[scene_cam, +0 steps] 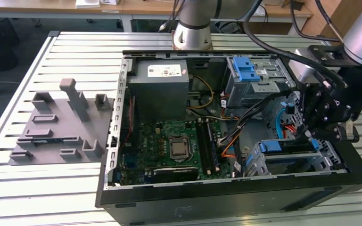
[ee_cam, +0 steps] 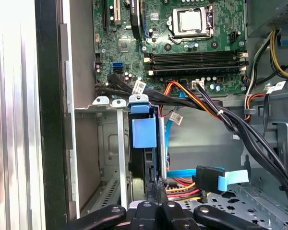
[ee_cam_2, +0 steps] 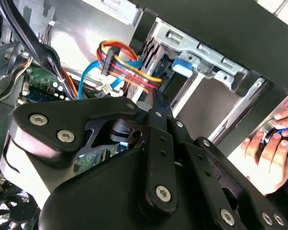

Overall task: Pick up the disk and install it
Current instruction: 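Insert the second disk wire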

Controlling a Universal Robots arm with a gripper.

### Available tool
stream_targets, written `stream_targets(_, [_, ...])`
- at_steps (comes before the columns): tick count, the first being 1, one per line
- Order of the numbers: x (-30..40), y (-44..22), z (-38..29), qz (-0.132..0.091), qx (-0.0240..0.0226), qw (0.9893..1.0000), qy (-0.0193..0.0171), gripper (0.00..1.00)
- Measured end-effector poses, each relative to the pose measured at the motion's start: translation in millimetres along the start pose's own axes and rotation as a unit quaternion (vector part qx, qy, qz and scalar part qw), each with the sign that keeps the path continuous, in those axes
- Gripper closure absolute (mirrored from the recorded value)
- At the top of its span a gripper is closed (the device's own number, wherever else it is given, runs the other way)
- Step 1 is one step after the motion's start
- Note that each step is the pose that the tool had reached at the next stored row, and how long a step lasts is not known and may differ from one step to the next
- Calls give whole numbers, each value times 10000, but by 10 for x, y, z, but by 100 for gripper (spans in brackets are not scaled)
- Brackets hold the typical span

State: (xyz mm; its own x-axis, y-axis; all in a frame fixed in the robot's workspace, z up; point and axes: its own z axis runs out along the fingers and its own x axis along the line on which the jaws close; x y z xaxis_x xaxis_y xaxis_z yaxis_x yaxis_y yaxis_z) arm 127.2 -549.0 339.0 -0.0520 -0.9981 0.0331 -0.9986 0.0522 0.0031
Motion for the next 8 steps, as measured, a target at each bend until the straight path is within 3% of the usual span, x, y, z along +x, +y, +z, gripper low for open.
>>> stream_targets(8, [4, 64, 1, 1, 8, 10000, -1, 89])
